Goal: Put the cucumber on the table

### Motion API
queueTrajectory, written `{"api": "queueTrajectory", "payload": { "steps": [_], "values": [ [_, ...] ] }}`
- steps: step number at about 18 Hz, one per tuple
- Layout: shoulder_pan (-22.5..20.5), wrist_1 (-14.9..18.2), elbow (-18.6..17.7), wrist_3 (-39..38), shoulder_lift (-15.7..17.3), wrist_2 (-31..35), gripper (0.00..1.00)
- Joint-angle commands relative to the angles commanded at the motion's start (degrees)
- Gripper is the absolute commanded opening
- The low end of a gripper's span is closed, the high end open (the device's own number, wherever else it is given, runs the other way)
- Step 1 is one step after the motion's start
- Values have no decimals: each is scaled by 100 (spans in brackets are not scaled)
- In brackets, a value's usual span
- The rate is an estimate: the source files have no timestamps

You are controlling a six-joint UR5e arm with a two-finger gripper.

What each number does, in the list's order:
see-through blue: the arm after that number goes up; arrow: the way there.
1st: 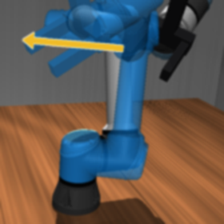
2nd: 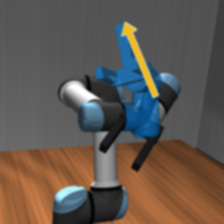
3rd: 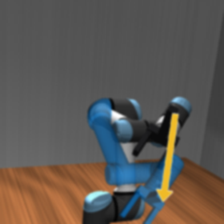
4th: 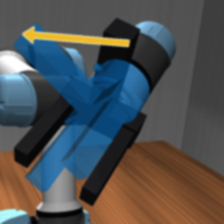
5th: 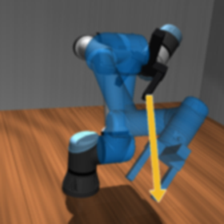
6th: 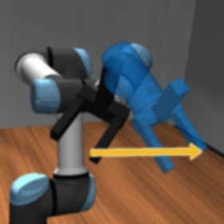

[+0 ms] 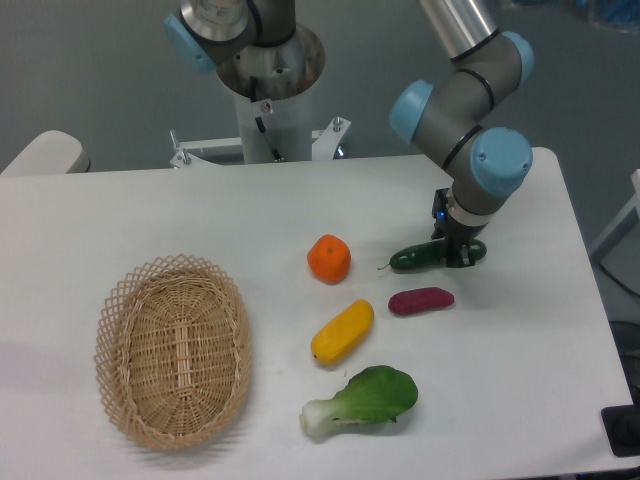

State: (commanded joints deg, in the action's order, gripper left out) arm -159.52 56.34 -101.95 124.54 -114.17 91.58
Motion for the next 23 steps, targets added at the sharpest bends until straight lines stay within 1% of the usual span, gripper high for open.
{"api": "queueTrajectory", "payload": {
  "steps": [1,4,5,6,7,11,13,16,17,20,23],
  "values": [
    [17,0,35,-17,9,-9,100],
    [210,9,272,-473,114,-26,100],
    [298,17,307,-657,193,-35,100],
    [342,43,421,-842,272,-35,100],
    [369,70,518,-983,299,-26,100],
    [737,70,817,-1659,343,-44,100],
    [974,61,879,-2159,378,-114,100],
    [1273,35,914,-3213,387,-482,100],
    [1335,35,949,-3478,387,-492,100],
    [1538,70,1300,-3638,378,-431,100],
    [1538,88,1581,-3797,343,-413,100]
  ]
}}
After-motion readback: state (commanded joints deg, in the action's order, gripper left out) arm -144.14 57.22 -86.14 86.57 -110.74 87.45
